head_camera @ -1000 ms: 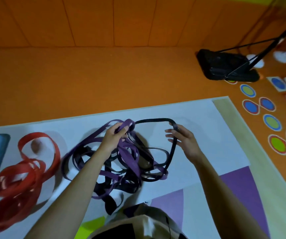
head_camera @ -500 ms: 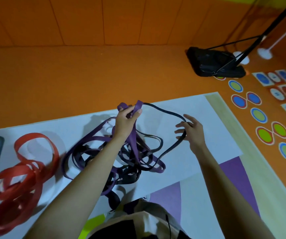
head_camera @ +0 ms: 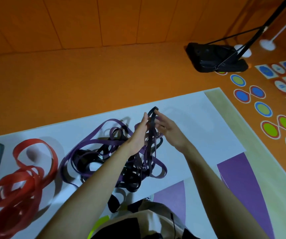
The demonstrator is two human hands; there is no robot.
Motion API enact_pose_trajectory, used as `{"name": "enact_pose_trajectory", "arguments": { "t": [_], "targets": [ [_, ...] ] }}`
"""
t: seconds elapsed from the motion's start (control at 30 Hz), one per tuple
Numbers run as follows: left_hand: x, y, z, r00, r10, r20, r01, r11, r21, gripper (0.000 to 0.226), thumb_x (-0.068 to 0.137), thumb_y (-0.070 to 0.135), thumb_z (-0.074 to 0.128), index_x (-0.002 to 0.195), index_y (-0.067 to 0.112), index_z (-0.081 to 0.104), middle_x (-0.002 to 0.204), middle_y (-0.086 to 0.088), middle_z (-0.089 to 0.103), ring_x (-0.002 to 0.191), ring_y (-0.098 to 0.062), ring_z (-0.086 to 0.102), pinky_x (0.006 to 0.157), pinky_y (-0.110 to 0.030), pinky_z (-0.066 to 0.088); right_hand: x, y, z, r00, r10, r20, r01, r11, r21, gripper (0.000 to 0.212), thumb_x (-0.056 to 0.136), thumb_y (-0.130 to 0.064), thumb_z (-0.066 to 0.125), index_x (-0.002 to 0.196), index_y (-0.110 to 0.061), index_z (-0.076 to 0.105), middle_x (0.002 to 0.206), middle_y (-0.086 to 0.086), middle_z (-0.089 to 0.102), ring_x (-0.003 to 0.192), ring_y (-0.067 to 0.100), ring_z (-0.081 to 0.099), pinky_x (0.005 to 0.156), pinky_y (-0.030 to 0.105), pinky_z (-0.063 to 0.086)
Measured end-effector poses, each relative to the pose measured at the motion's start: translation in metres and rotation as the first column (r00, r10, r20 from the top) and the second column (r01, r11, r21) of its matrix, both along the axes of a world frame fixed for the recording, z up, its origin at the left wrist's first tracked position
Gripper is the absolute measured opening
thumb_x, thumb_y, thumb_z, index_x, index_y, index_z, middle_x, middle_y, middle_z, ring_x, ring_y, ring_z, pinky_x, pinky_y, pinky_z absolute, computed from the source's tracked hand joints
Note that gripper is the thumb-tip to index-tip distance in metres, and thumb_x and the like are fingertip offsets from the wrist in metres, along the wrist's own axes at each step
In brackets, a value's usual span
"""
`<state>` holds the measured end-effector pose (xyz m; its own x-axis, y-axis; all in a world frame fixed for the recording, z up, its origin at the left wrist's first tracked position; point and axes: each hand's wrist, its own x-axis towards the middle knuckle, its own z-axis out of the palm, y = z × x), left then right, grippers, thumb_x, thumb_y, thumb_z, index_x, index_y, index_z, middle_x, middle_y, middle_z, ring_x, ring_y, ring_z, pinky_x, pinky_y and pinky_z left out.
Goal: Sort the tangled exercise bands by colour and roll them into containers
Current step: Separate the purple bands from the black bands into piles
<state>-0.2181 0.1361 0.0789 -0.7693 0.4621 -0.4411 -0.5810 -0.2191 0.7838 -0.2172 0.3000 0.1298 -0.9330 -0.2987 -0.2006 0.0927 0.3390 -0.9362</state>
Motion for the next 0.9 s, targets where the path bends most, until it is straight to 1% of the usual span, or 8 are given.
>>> {"name": "enact_pose_trajectory", "arguments": {
  "t": [0.1,0.17,0.27,0.37,0.5,0.63,0.77,0.9],
  "targets": [
    [0.001,0.004,0.002,0.999,0.034,-0.01,-0.035,0.997,-0.073,0.077,0.078,0.084,0.066,0.137,0.035,0.064,0.143,0.003,0.064,0.134,-0.018,0.059,0.118,-0.056,0.04,-0.009,-0.005,-0.011,0.95,0.199,-0.241,-0.146,0.964,0.222,0.055,0.103,-0.006,0.056,0.157,-0.014,0.045,0.098,0.009,0.074,0.086,0.01,0.069,0.082,0.025,0.053],
    [0.002,0.001,0.0,0.997,0.078,-0.026,-0.081,0.989,-0.123,0.063,0.081,0.074,0.072,0.128,0.031,0.071,0.132,0.001,0.071,0.125,-0.02,0.066,0.114,-0.057,0.045,-0.011,-0.003,-0.009,0.963,0.165,-0.213,-0.135,0.98,0.147,0.054,0.101,-0.004,0.064,0.151,-0.021,0.054,0.097,0.006,0.071,0.077,0.01,0.065,0.076,0.021,0.051],
    [0.008,-0.008,-0.01,0.987,0.155,-0.045,-0.16,0.966,-0.202,0.034,0.092,0.055,0.072,0.121,0.04,0.075,0.129,0.009,0.073,0.13,-0.016,0.06,0.119,-0.05,0.039,-0.007,0.014,-0.013,0.984,-0.153,-0.096,0.138,0.98,-0.142,0.032,0.101,-0.014,0.068,0.131,-0.024,0.067,0.107,0.008,0.07,0.081,0.021,0.066,0.073,0.031,0.056],
    [0.024,-0.006,-0.011,0.985,0.154,-0.075,-0.168,0.953,-0.253,0.028,0.102,0.038,0.065,0.129,0.037,0.072,0.129,0.018,0.07,0.121,0.008,0.058,0.099,-0.02,0.044,-0.006,0.029,-0.037,0.887,-0.461,0.027,0.462,0.886,-0.037,0.019,0.097,-0.032,0.071,0.11,-0.018,0.069,0.101,0.007,0.071,0.084,0.021,0.064,0.075,0.037,0.051],
    [0.044,0.011,-0.016,0.982,0.004,-0.191,-0.075,0.928,-0.365,0.032,0.105,0.029,0.062,0.135,0.024,0.07,0.131,0.018,0.068,0.114,0.017,0.059,0.091,-0.004,0.044,-0.006,0.035,-0.051,0.862,-0.175,0.476,0.142,0.984,0.104,0.057,0.098,-0.069,0.051,0.118,-0.022,0.075,0.113,0.003,0.077,0.109,0.022,0.07,0.094,0.04,0.054],
    [0.055,0.022,-0.024,0.968,-0.126,-0.219,0.015,0.893,-0.45,0.031,0.105,0.032,0.062,0.134,0.028,0.071,0.132,0.018,0.069,0.124,0.005,0.06,0.111,-0.02,0.043,-0.006,0.042,-0.066,0.894,0.015,0.448,0.006,0.999,-0.046,0.03,0.104,-0.033,0.058,0.11,-0.013,0.079,0.11,0.021,0.074,0.095,0.033,0.066,0.084,0.044,0.052],
    [0.061,0.024,-0.026,0.965,-0.138,-0.222,0.021,0.888,-0.459,0.028,0.107,0.025,0.057,0.131,0.026,0.072,0.128,0.009,0.072,0.127,0.0,0.057,0.122,-0.036,0.032,-0.012,0.056,-0.075,0.855,-0.165,0.492,0.295,0.934,-0.2,0.026,0.098,-0.004,0.063,0.123,-0.002,0.07,0.113,0.019,0.077,0.108,0.037,0.072,0.097,0.047,0.056],
    [0.064,0.022,-0.033,0.964,-0.133,-0.231,0.013,0.889,-0.458,0.026,0.106,0.019,0.058,0.121,0.027,0.078,0.137,0.021,0.059,0.137,0.004,0.047,0.104,-0.003,0.033,-0.02,0.072,-0.075,0.757,-0.274,0.593,0.514,0.81,-0.282,0.039,0.096,-0.002,0.068,0.133,0.003,0.055,0.122,0.023,0.073,0.114,0.041,0.072,0.106,0.057,0.053]
  ]
}}
